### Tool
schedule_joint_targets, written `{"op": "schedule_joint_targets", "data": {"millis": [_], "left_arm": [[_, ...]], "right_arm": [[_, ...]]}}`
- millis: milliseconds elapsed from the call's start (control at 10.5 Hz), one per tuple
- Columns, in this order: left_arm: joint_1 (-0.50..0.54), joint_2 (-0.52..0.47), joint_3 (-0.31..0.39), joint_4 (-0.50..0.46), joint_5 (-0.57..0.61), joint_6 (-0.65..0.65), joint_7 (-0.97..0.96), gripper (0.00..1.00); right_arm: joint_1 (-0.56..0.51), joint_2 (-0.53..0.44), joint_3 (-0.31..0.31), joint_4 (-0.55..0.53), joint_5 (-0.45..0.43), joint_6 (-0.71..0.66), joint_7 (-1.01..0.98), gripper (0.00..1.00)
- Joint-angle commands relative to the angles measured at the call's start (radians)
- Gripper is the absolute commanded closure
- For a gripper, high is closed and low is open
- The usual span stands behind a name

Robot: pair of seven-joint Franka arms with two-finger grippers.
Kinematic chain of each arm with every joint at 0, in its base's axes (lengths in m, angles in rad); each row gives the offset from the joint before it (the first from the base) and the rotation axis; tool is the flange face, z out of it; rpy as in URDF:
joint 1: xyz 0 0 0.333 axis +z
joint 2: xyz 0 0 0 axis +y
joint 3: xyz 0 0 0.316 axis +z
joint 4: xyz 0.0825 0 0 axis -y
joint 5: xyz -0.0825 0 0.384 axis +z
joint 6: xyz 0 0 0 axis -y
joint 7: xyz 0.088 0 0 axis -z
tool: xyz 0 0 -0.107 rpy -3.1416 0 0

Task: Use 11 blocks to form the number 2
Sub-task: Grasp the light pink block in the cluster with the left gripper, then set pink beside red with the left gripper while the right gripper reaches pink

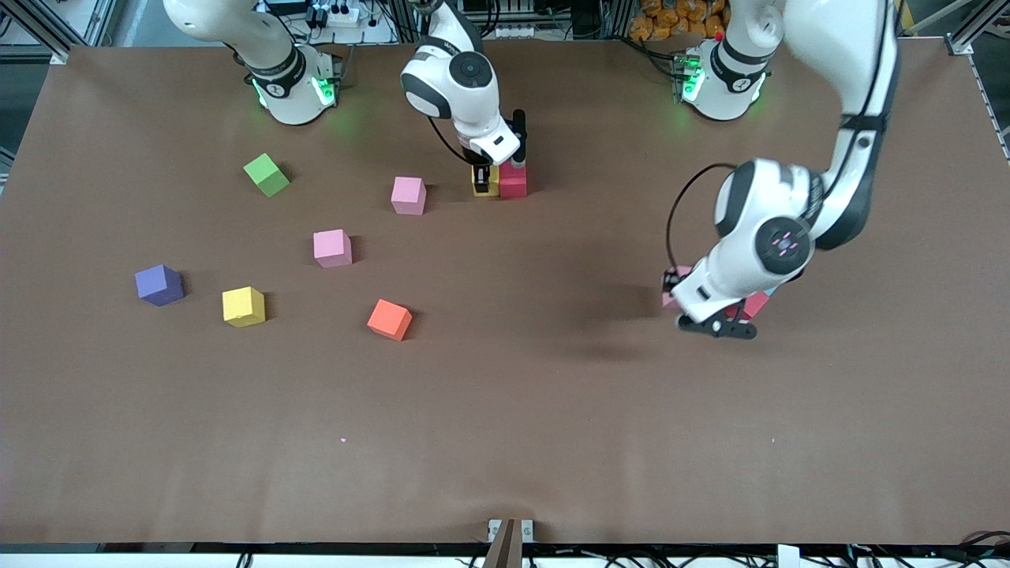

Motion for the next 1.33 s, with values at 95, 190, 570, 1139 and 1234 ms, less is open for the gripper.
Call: {"op": "schedule_joint_targets", "data": {"millis": [95, 190, 570, 1139, 1234], "left_arm": [[-0.023, -0.122, -0.023, -0.1, 0.127, -0.038, 0.043, 0.93], [-0.023, -0.133, -0.029, -0.117, 0.132, -0.038, 0.05, 0.93], [-0.028, -0.17, -0.176, -0.178, 0.156, -0.029, 0.044, 0.95], [-0.026, -0.156, -0.454, -0.238, 0.156, -0.01, -0.173, 0.98], [-0.025, -0.156, -0.491, -0.261, 0.156, 0.028, -0.175, 0.98]], "right_arm": [[0.011, 0.005, -0.005, 0.006, -0.005, 0.006, 0.003, 0.0], [0.009, -0.002, -0.005, 0.006, -0.005, 0.002, 0.002, 0.0], [-0.024, -0.105, -0.01, 0.004, -0.005, -0.111, 0.005, 0.0], [-0.357, -0.26, -0.015, 0.063, 0.002, -0.363, 0.005, 0.0], [-0.45, -0.25, -0.016, 0.076, 0.002, -0.352, 0.005, 0.0]]}}
